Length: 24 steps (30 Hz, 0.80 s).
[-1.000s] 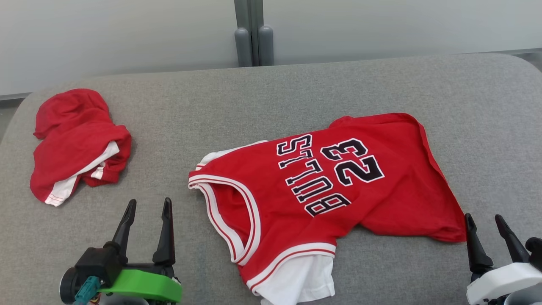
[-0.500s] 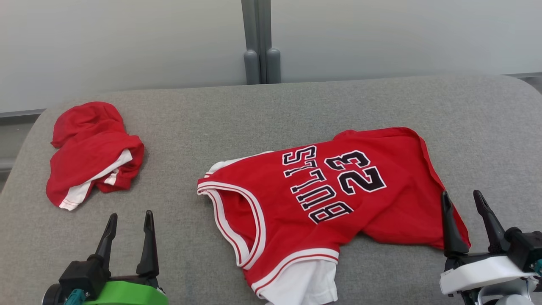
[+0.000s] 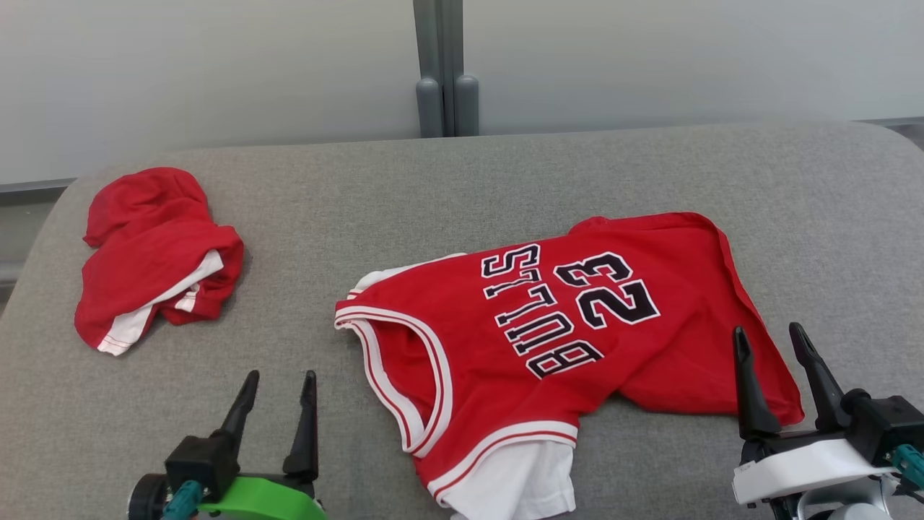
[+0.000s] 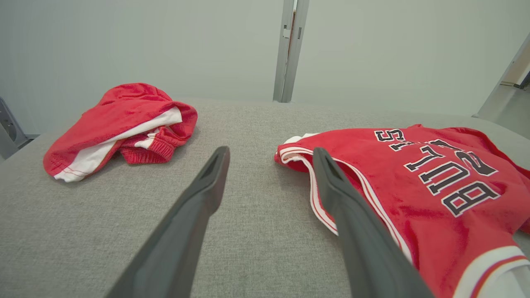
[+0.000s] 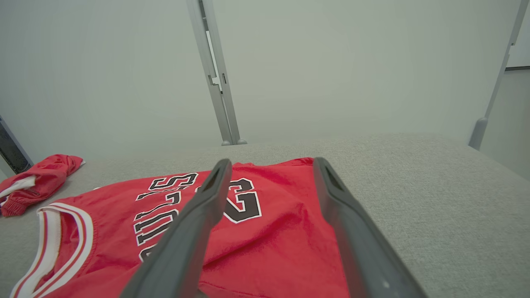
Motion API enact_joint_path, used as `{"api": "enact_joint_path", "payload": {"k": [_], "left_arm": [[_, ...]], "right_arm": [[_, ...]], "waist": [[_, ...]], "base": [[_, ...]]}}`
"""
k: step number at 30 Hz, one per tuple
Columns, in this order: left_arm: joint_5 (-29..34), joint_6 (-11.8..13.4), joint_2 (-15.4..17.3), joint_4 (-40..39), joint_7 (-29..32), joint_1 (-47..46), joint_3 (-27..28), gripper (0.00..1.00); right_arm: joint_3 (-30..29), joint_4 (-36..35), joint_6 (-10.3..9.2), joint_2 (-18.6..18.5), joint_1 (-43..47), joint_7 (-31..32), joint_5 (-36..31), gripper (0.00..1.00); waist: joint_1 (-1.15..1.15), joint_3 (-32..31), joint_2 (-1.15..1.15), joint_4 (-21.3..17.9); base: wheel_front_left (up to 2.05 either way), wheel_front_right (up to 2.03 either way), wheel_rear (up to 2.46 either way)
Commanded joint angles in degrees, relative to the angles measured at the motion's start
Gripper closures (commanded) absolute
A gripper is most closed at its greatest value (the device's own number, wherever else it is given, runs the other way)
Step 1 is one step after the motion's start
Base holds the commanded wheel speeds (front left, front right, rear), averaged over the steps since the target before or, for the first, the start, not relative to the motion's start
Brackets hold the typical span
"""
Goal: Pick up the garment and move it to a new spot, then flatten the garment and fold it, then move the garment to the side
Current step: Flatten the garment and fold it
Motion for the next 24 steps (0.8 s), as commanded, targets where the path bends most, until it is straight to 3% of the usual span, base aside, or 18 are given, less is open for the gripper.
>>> {"api": "enact_joint_path", "payload": {"k": [1, 16, 23, 24], "left_arm": [[-0.3, -0.2, 0.4, 1.0, 0.0, -1.3, -1.4, 0.0], [-6.9, -0.2, 2.3, 14.2, 0.0, -5.6, -20.1, 0.0], [-9.1, -0.2, 1.8, 18.9, 0.0, -8.9, -22.3, 0.0], [-9.6, -0.2, 1.7, 19.4, 0.0, -9.5, -22.2, 0.04]], "right_arm": [[0.2, 0.0, -0.1, -0.1, -0.9, -0.2, -0.4, 0.0], [0.1, 0.3, -0.1, 0.3, -3.3, -0.2, -0.6, 0.0], [0.3, 0.4, -0.1, 0.5, -4.4, -0.2, -0.9, 0.0], [0.4, 0.4, -0.1, 0.5, -4.5, -0.2, -0.9, 0.0]], "waist": [[0.0, 0.7, 0.0, -0.5], [0.0, 4.6, 0.0, -3.3], [0.0, 5.7, 0.0, -4.1], [0.0, 5.8, 0.0, -4.2]], "base": [[0.0, 0.0, 0.0], [0.0, 0.0, 0.0], [0.0, 0.0, 0.0], [0.0, 0.0, 0.0]]}}
